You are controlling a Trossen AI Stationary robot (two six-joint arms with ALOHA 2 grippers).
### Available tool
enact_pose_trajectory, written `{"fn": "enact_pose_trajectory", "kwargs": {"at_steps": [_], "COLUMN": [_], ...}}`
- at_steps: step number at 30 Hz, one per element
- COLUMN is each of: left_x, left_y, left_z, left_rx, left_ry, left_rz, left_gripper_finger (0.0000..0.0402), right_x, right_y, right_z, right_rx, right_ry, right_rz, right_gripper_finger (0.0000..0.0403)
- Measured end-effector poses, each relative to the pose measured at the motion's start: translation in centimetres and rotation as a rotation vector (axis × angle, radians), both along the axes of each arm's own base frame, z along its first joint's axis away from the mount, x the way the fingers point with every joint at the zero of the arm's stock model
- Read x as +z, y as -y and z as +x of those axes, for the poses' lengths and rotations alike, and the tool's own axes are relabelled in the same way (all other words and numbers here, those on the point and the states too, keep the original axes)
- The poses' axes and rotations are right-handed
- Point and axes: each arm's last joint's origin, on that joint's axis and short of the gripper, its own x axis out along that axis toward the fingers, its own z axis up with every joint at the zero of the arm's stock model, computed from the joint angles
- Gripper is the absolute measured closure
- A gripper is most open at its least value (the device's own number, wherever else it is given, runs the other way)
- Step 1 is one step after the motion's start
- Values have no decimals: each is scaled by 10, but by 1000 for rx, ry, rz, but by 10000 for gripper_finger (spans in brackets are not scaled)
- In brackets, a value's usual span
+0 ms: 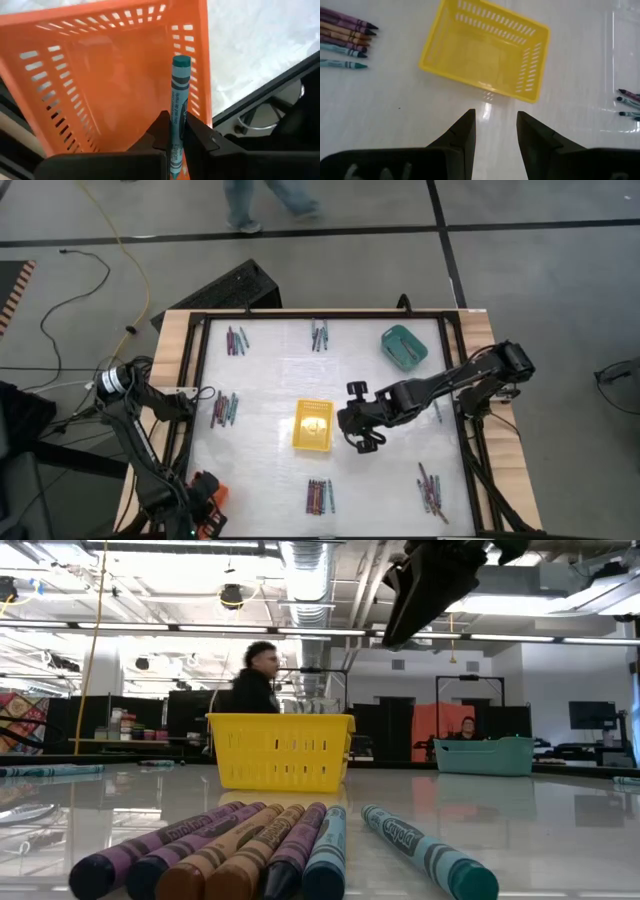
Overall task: Sort crayons
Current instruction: Put the light blue crayon into the orange basket
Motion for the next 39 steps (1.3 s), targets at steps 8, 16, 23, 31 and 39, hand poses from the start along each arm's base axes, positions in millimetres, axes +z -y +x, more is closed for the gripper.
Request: {"fn": "enact_pose_trajectory", "kwargs": {"at_steps": [8, 16, 23, 31, 39], "left_x": [0, 0, 14, 53, 43], "left_y": [-1, -4, -11, -43, -96], "left_z": [-2, -4, -6, -2, 46], "left_rx": [-23, -39, -24, 40, -6], "left_ry": [-25, -41, -13, 63, 48], "left_rz": [5, 27, 59, 307, 553], "left_gripper_finger": [333, 269, 263, 263, 262], "right_x": [-1, -2, -2, -2, -2], "right_y": [-5, -5, -5, -5, 0], "right_z": [-3, -4, -4, -4, -3], "right_rx": [-9, -18, -19, -21, -41], "right_ry": [-9, -21, -24, -23, -21], "right_rz": [16, 16, 16, 14, 18], "right_gripper_finger": [267, 267, 267, 267, 267]}}
